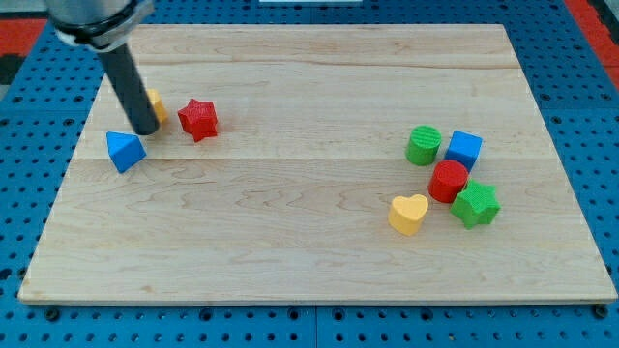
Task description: Move the red star closer to the yellow heart
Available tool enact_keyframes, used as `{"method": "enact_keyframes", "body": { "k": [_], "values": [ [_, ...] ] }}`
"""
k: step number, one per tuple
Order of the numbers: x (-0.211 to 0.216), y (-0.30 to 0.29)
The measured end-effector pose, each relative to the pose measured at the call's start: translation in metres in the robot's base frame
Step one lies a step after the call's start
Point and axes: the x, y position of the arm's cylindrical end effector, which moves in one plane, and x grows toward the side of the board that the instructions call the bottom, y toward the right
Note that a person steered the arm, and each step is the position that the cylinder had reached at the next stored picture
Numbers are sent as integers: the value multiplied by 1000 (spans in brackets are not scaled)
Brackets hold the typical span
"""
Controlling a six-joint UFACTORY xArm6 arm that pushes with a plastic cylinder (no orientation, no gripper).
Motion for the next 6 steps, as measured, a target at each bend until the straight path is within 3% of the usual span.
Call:
{"method": "enact_keyframes", "body": {
  "k": [2,4,5,6],
  "values": [
    [-16,-105],
    [-28,-31],
    [-49,-67],
    [-50,0]
  ]
}}
